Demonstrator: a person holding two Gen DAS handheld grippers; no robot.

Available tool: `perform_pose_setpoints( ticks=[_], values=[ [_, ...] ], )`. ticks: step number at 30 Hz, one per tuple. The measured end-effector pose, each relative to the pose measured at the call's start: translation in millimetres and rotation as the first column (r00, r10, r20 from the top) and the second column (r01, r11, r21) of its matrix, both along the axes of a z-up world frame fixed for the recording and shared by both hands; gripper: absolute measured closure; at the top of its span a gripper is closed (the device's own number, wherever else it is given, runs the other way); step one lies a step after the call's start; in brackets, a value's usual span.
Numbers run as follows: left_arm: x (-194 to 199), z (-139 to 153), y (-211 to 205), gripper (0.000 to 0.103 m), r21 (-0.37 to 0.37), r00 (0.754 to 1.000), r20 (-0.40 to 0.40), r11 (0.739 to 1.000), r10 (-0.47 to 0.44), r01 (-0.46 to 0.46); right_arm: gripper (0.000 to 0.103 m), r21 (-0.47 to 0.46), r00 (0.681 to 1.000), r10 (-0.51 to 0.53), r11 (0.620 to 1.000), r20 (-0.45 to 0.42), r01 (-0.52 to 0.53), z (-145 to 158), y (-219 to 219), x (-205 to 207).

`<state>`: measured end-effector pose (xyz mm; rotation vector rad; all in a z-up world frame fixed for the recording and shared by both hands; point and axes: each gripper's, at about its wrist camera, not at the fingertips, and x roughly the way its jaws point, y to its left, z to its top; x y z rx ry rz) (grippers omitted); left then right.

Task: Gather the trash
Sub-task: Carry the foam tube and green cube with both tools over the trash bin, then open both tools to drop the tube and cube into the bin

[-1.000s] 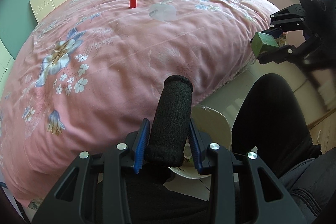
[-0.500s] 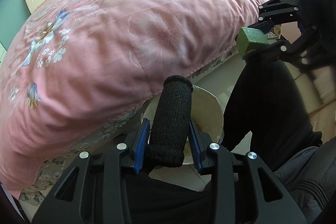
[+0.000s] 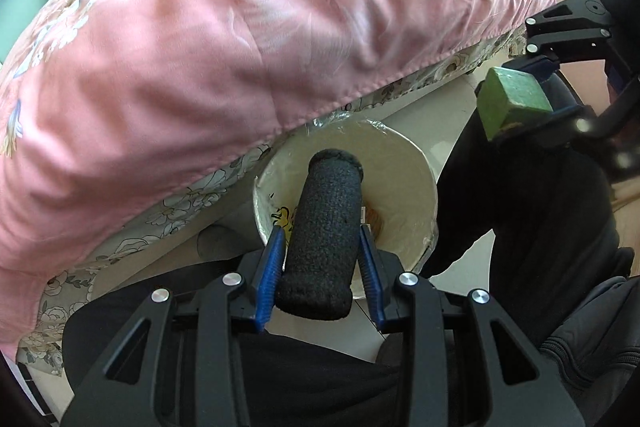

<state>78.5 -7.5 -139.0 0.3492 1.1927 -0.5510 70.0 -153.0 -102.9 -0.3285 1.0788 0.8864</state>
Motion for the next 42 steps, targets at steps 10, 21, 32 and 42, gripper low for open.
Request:
perform_pose_setpoints(
  ticks=[10, 21, 32, 42],
  values=[
    [11, -41, 2, 0.069, 0.052, 0.998, -0.057, 0.998, 0.021, -0.018, 0.072, -0.026, 0.996, -0.052, 0.998, -0.070, 0.051, -41, 5, 7],
    [28, -71, -6, 0.069, 0.067, 0.991, -0.135, 0.998, 0.016, -0.007, 0.072, -0.052, 0.988, -0.074, 0.996, -0.134, 0.067, -71, 11, 24],
    [37, -98, -27, 0.069, 0.071, 0.980, -0.199, 0.997, -0.010, 0.025, 0.072, -0.089, 0.980, -0.094, 0.993, -0.174, 0.079, -92, 20, 44],
    [44, -117, -36, 0.059, 0.086, 0.969, -0.246, 0.996, -0.016, 0.039, 0.069, -0.103, 0.972, -0.125, 0.989, -0.198, 0.106, -101, 27, 56]
  ],
)
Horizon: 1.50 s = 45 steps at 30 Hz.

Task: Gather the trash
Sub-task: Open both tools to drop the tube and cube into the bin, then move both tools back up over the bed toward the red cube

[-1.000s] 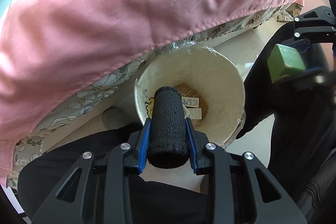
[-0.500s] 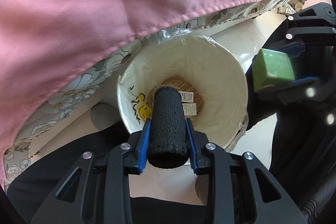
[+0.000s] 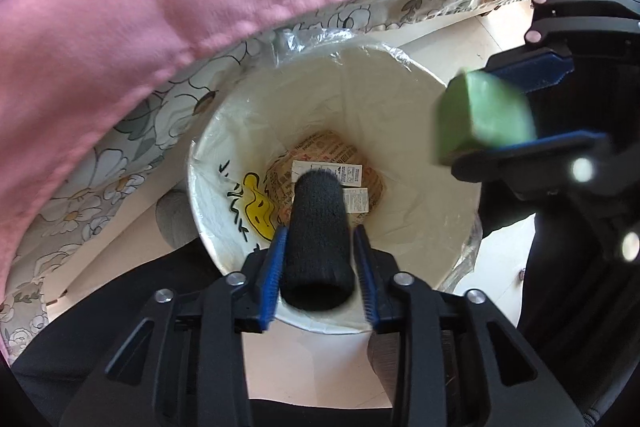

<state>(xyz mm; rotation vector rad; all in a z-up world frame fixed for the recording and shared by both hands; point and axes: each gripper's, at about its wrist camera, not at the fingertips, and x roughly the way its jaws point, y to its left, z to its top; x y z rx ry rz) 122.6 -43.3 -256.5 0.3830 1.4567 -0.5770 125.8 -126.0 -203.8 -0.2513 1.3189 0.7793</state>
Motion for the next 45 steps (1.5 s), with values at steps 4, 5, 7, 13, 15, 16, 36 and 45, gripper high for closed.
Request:
perform_pose_setpoints(
  ticks=[4, 5, 7, 13, 15, 16, 36, 45],
  values=[
    [-2, 1, -2, 0.011, -0.009, 1.000, -0.001, 1.000, -0.019, 0.019, 0.020, -0.021, 1.000, -0.015, 1.000, 0.025, 0.015, 4, 3, 3],
    [-2, 0, -3, 0.007, -0.010, 1.000, -0.008, 1.000, -0.022, 0.022, 0.015, -0.020, 1.000, -0.017, 1.000, 0.026, 0.017, 5, 3, 3],
    [-4, -1, -4, 0.005, 0.004, 0.999, -0.009, 1.000, -0.031, 0.031, 0.007, -0.036, 0.999, -0.027, 0.999, 0.032, 0.028, 5, 3, 4],
    [-5, 2, -7, 0.005, 0.006, 0.999, -0.006, 0.999, -0.033, 0.033, 0.007, -0.024, 0.999, -0.044, 0.999, 0.027, 0.045, 4, -3, 4],
    [-7, 3, -7, 0.005, 0.001, 1.000, 0.000, 0.999, -0.032, 0.032, 0.007, -0.010, 0.998, -0.054, 0.998, 0.035, 0.054, 5, -14, 5],
    [-7, 5, -6, 0.005, 0.000, 1.000, 0.003, 1.000, -0.027, 0.027, 0.007, -0.002, 0.997, -0.062, 0.998, 0.043, 0.062, 8, -17, 4],
    [14, 165, 23, 0.005, -0.112, 0.930, 0.365, 0.994, 0.048, -0.007, 0.007, 0.088, 0.948, -0.145, 0.988, 0.282, 0.125, 121, -96, 9],
    [31, 201, -3, 0.005, -0.115, 0.894, 0.447, 0.993, 0.028, 0.027, 0.007, 0.083, 0.918, -0.100, 0.994, 0.384, 0.073, 168, -142, 43]
  ],
)
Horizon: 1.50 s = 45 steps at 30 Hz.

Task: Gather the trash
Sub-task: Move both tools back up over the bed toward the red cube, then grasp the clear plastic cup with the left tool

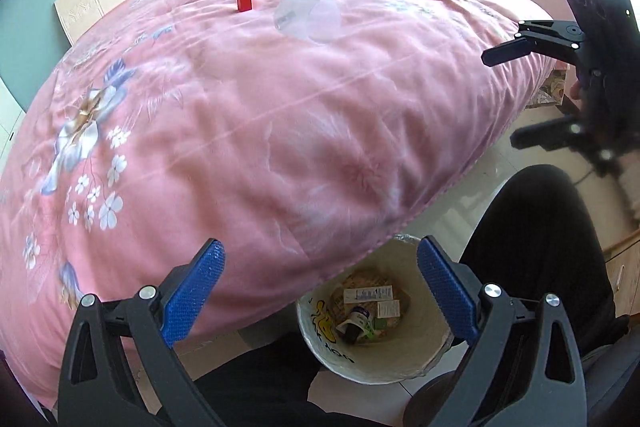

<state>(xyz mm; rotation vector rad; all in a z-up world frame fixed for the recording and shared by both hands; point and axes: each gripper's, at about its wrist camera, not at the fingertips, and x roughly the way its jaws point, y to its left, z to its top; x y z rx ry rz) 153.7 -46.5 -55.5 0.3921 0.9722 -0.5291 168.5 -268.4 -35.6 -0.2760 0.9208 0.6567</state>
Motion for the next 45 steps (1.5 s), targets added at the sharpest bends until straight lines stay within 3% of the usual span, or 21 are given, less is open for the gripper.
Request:
perform_pose_setpoints(
  ticks=[7, 12, 25, 40, 42, 43, 45],
  values=[
    [19, 11, -10, 0.005, -0.008, 1.000, 0.023, 1.000, 0.001, -0.001, 0.007, -0.072, 1.000, -0.020, 0.997, 0.012, 0.021, 9, -30, 39],
    [41, 11, -18, 0.005, 0.010, 0.998, 0.063, 1.000, 0.018, -0.018, 0.007, -0.055, 0.997, -0.075, 0.996, 0.030, 0.076, 20, -45, 46],
    [121, 15, -53, 0.005, 0.004, 0.997, 0.077, 1.000, 0.029, -0.030, 0.007, -0.057, 0.994, -0.105, 0.993, 0.027, 0.106, 24, -53, 67],
    [189, 5, -83, 0.006, -0.012, 0.998, 0.062, 1.000, 0.023, -0.022, 0.007, -0.074, 0.995, -0.093, 0.993, 0.020, 0.095, 8, -50, 102],
    [195, 4, -86, 0.019, -0.010, 0.998, 0.056, 1.000, 0.011, -0.011, 0.007, -0.077, 0.996, -0.093, 0.993, 0.019, 0.094, 6, -50, 107],
    [199, 3, -87, 0.032, -0.006, 0.999, 0.048, 1.000, 0.008, -0.008, 0.007, -0.074, 0.996, -0.090, 0.993, 0.014, 0.091, 5, -50, 110],
    [205, -1, -91, 0.042, 0.002, 0.999, 0.035, 1.000, -0.006, 0.006, 0.007, -0.074, 0.996, -0.092, 0.993, 0.015, 0.093, 3, -51, 113]
  ],
)
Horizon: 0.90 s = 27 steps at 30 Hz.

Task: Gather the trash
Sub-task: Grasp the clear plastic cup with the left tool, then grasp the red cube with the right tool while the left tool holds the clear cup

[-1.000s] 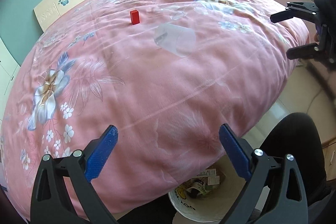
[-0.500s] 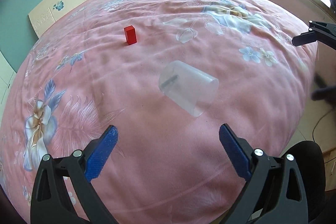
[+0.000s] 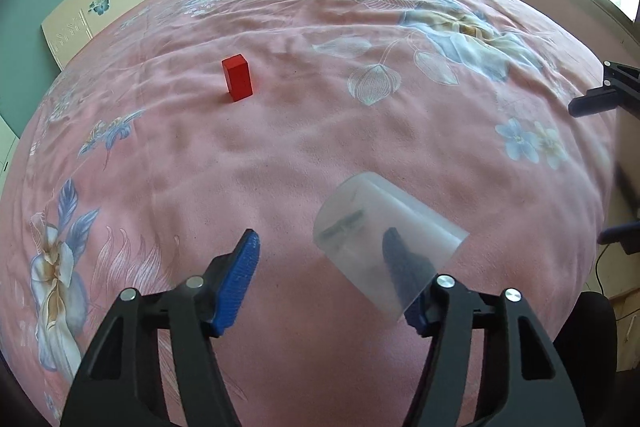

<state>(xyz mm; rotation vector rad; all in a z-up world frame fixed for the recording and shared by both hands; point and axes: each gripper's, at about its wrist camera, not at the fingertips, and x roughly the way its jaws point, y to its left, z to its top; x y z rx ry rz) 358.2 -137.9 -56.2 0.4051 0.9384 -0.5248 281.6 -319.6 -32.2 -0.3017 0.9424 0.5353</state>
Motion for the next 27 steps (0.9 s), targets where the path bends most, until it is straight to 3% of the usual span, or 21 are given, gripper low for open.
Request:
perform_pose_setpoints(
  ticks=[5, 17, 27],
  values=[
    [11, -3, -5, 0.072, 0.002, 1.000, -0.004, 1.000, -0.005, 0.005, 0.007, -0.002, 1.000, 0.004, 1.000, -0.008, -0.004, -4, -1, 6],
    [44, 1, 5, 0.072, 0.006, 0.999, 0.014, 0.999, 0.042, -0.042, 0.007, 0.001, 1.000, 0.016, 1.000, -0.011, -0.016, -3, 1, 31],
    [81, 6, 29, 0.072, 0.030, 0.994, 0.038, 0.994, 0.103, -0.104, 0.007, 0.016, 0.999, 0.033, 0.999, -0.010, -0.033, -3, 11, 75]
  ],
)
